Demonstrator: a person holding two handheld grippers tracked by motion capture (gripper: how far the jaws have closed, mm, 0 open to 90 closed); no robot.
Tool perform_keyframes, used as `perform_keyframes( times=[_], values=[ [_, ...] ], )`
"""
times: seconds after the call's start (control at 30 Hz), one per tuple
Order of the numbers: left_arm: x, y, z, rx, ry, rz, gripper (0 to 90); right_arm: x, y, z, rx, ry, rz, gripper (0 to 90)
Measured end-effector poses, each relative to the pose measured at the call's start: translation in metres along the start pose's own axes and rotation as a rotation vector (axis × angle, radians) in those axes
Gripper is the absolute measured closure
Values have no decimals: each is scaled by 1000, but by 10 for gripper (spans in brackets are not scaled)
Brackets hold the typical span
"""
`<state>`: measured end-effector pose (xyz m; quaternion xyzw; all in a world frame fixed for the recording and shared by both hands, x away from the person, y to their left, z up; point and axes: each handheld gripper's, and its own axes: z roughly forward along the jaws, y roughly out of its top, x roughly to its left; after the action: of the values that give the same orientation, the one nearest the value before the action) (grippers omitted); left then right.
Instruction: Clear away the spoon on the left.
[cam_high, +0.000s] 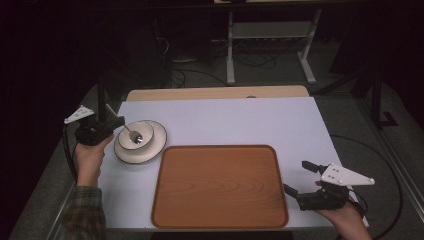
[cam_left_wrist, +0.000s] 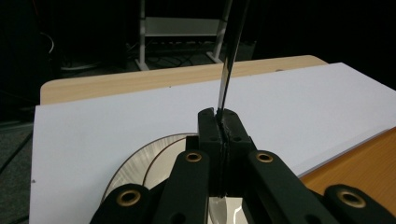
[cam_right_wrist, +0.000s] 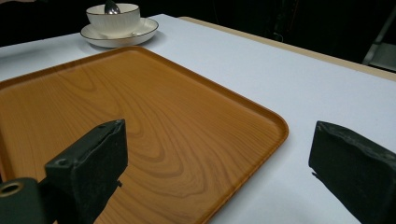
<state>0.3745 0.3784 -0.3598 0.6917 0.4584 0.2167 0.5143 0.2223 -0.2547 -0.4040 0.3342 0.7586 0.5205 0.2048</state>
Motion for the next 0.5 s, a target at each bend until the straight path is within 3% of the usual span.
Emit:
perform_keyframes(
  times=[0.5],
  values=[
    [-15, 17, -7, -19, -75, 5, 889, 0, 0, -1, -1, -2, 0, 39]
  ],
)
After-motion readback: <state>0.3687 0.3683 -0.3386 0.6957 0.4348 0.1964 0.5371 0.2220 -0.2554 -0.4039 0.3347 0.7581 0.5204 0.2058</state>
